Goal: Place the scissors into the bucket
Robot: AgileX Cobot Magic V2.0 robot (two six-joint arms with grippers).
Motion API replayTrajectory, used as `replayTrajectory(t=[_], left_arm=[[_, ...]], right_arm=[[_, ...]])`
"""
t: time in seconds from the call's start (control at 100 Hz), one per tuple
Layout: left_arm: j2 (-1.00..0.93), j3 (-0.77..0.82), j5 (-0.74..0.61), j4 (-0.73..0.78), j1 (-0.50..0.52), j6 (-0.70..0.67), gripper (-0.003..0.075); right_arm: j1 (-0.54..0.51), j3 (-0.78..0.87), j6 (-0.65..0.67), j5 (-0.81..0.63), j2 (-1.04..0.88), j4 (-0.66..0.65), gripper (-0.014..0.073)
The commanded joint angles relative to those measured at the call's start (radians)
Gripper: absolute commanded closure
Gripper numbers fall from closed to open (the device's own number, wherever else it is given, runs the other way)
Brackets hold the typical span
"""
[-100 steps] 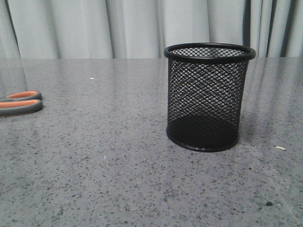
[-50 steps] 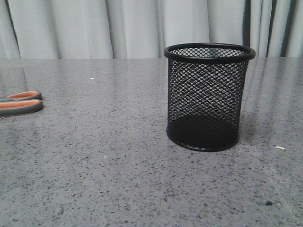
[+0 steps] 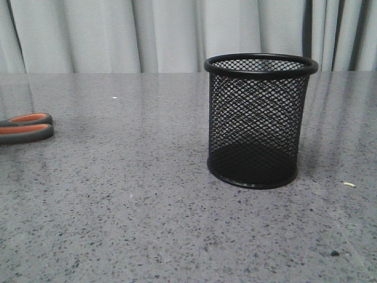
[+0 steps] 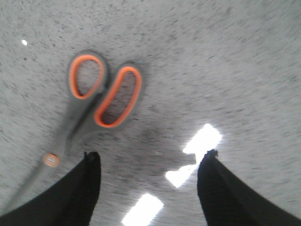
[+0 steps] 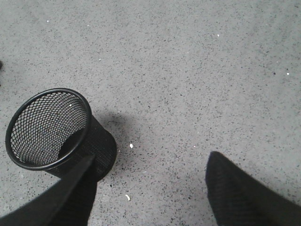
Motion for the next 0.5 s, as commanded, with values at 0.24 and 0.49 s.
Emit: replayTrajectory(t=[0.24, 0.49], left_arm=[[0.196, -0.156, 0.046, 0.091, 0.004, 0.532, 0.0302], [0.267, -0.156, 0.031, 0.131, 0.001, 0.559, 0.0302]], right_arm=[[0.056, -0.035, -0.027, -0.066, 0.009, -0.008, 0.0147], [0.068, -0.035, -0.027, -0.066, 0.009, -0.02, 0.0147]])
